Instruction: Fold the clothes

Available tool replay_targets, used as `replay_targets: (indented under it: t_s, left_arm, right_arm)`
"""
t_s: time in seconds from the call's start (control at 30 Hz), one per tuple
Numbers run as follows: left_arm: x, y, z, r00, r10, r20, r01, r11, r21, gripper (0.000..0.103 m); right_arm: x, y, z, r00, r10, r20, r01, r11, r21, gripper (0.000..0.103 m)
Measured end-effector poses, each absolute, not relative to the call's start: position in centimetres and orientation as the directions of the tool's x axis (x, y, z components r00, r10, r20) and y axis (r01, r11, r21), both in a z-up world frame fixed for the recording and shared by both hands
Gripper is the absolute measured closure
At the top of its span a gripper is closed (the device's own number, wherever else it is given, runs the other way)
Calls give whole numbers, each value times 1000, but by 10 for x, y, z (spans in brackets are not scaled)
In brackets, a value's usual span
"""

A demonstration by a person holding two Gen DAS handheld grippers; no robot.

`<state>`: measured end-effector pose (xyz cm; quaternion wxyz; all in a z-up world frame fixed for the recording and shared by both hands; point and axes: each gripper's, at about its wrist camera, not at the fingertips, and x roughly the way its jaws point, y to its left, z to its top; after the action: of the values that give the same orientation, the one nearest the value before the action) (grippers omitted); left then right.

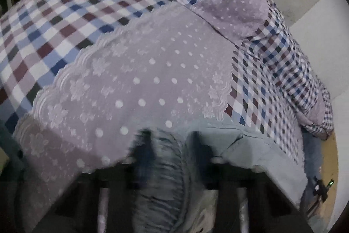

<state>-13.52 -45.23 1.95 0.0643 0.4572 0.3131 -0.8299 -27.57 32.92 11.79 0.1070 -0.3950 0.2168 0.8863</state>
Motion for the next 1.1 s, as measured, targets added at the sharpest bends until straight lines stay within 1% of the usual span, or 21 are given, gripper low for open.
replay_targets:
  t_s: [0.03,0.1,0.17,0.23,0.3,0.37,0.47,0.5,0.53,0.57,0.6,0.67,0.7,0.73,0.83,0.87,0.9,1.0,1.07,1.1]
  left_arm:
    - [-136,-452,19,-574,169,-801,394,-800,-452,94]
    - [-138,-454,16,-581,146,-801,407,-800,-441,96]
    - [-134,-461,13,-602,105,-792,452,-772,-446,97]
    - [-129,-471,12,-624,66,-779,494,-739,-458,97]
    - [-127,-476,9,-638,60,-768,501,-725,-473,97]
    - [-130,-474,6,-631,45,-774,493,-748,-445,97]
    - [-132,-471,10,-643,40,-764,476,-762,-440,98]
    - [-131,-472,12,-654,36,-755,473,-760,-446,98]
    - [-131,-474,13,-666,39,-745,469,-754,-459,98]
    - [-131,-476,14,-671,34,-741,472,-750,-462,98]
    - [-131,-478,15,-675,29,-737,477,-745,-466,98]
    - [-130,-482,18,-693,12,-721,480,-739,-474,98]
    - [-130,-484,21,-701,0,-713,484,-734,-477,98]
    - [-129,-485,24,-716,-8,-698,483,-728,-487,98]
    - [-128,-487,34,-747,-45,-664,481,-725,-493,98]
    - [-127,-487,37,-759,-64,-648,482,-724,-493,98]
    - [-126,-488,41,-770,-85,-632,484,-723,-493,98]
    - [-116,-492,47,-811,-150,-566,490,-702,-516,98]
    - [-120,-496,42,-793,-161,-587,512,-699,-499,98]
    - [-122,-498,39,-783,-166,-599,523,-698,-490,98]
  right_arm:
    - [-282,333,116,-664,13,-748,-357,-884,302,32]
    - [-297,339,108,-640,5,-768,-349,-893,285,31]
    - [-314,337,95,-594,39,-804,-332,-921,201,31]
    - [-325,335,86,-569,79,-818,-323,-937,133,31]
    - [-336,336,77,-548,120,-828,-319,-945,74,31]
    - [-347,340,67,-513,185,-838,-340,-940,1,31]
    - [-362,351,52,-453,221,-864,-372,-927,-43,31]
    - [-366,354,47,-435,211,-875,-373,-927,-38,32]
    - [-368,354,44,-428,188,-884,-357,-934,-25,36]
    - [-369,352,43,-425,162,-891,-333,-943,-12,67]
    - [-371,350,42,-421,136,-897,-310,-951,1,79]
    - [-377,338,48,-423,144,-894,-237,-970,-44,80]
    - [-380,329,57,-445,162,-881,-196,-977,-81,81]
    - [-383,322,71,-491,213,-845,-186,-973,-137,81]
    - [-385,306,134,-685,301,-663,-240,-953,-185,81]
    - [-386,296,151,-737,336,-587,-268,-942,-203,80]
    - [-389,287,161,-760,368,-536,-292,-930,-225,80]
    - [-403,263,164,-785,436,-440,-327,-895,-303,78]
    - [-419,251,146,-755,474,-453,-328,-871,-366,77]
    - [-428,246,134,-734,494,-467,-324,-858,-398,67]
